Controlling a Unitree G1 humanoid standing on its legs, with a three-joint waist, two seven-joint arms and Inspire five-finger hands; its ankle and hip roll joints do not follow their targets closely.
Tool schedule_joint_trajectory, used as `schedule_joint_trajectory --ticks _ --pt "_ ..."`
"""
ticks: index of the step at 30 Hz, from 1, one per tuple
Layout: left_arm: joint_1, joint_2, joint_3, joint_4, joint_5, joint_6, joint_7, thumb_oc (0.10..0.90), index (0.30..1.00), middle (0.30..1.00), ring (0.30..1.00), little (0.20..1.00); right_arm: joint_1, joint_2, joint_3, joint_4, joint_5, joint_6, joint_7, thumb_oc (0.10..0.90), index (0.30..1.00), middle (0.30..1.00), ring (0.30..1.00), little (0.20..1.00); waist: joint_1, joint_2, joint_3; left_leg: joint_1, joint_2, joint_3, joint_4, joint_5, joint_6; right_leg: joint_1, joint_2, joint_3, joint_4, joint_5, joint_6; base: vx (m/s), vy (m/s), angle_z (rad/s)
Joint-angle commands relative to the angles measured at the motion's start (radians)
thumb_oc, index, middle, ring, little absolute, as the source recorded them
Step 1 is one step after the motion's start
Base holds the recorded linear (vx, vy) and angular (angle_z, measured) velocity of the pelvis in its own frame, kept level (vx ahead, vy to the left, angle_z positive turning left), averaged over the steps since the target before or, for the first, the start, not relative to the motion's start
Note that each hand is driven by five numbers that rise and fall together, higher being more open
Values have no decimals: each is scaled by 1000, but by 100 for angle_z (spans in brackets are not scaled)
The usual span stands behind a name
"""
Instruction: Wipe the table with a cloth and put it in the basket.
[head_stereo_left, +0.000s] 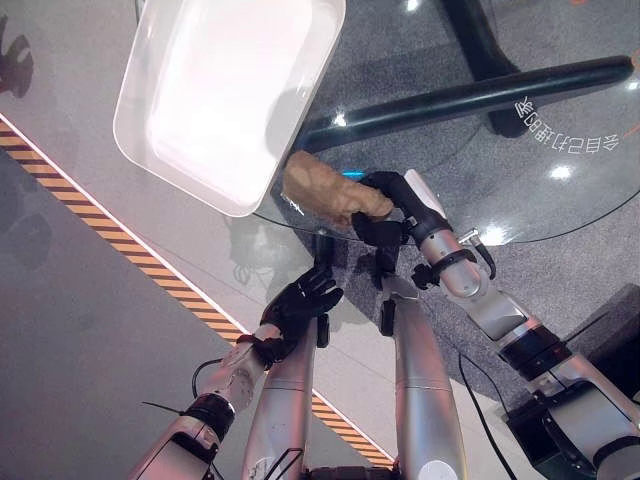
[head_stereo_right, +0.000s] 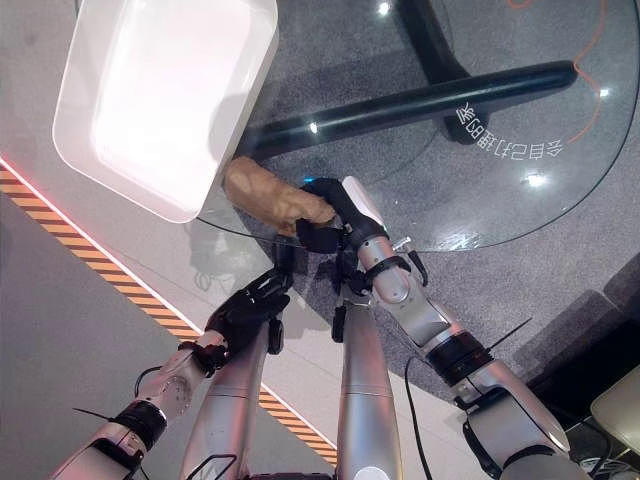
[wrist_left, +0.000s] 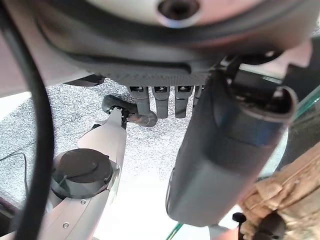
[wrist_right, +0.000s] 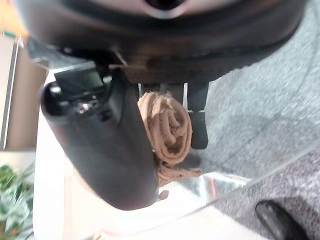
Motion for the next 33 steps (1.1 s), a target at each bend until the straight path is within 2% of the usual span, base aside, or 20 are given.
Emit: schedule_joint_trajectory --ticks 1,8,16,21,24,25,26,30,33 --pt "143 -8 13 -51 -47 21 -93 800 900 900 900 900 52 -18 -61 -139 40 -100 -12 100 300 300 300 200 8 7 -18 -1 -8 -7 196 -152 28 67 7 -42 -183 135 65 -47 -43 -1" --pt "219 43 55 -146 -42 7 -133 800 900 900 900 900 135 -40 -117 -214 46 -99 -4 100 300 300 300 200 12 10 -18 76 -7 -11 179 -158 25 155 8 -59 -190 114 58 -40 -34 -1" --pt "300 88 79 -255 -68 92 -205 800 900 900 900 900 204 -55 -165 -264 56 -112 11 100 300 300 300 200 17 9 -18 177 0 -12 150 -161 23 265 13 -72 -198 85 48 -20 -22 0" --pt "331 115 73 -302 -68 122 -264 800 900 900 900 900 227 -67 -183 -292 110 -121 35 100 300 300 300 200 16 9 -18 222 6 -9 127 -156 22 312 18 -72 -213 77 45 0 0 0" --pt "343 130 84 -344 -111 151 -305 800 900 900 900 900 240 -72 -195 -304 182 -141 54 100 300 300 300 200 17 10 -18 245 11 -7 120 -157 23 335 17 -74 -217 70 43 0 0 0" --pt "348 135 91 -382 -169 169 -333 800 900 900 900 900 252 -66 -206 -327 266 -166 76 100 300 300 300 200 17 7 -18 256 11 -7 122 -161 23 349 17 -75 -220 67 41 0 0 0" --pt "346 136 96 -400 -197 179 -346 800 900 900 900 900 258 -56 -212 -334 294 -183 83 100 300 300 300 200 16 6 -18 261 11 -8 122 -161 24 355 18 -73 -220 66 41 0 0 0" --pt "352 135 110 -470 -260 208 -376 800 900 900 900 900 301 -27 -246 -374 344 -235 105 100 300 300 300 200 15 2 -18 278 12 -6 123 -165 27 373 20 -69 -220 64 41 0 0 0" --pt "349 133 117 -508 -301 190 -379 800 900 900 900 900 329 -14 -274 -410 379 -264 146 100 300 300 300 200 11 -4 -18 294 13 -4 118 -165 28 388 24 -63 -226 66 42 0 0 0"
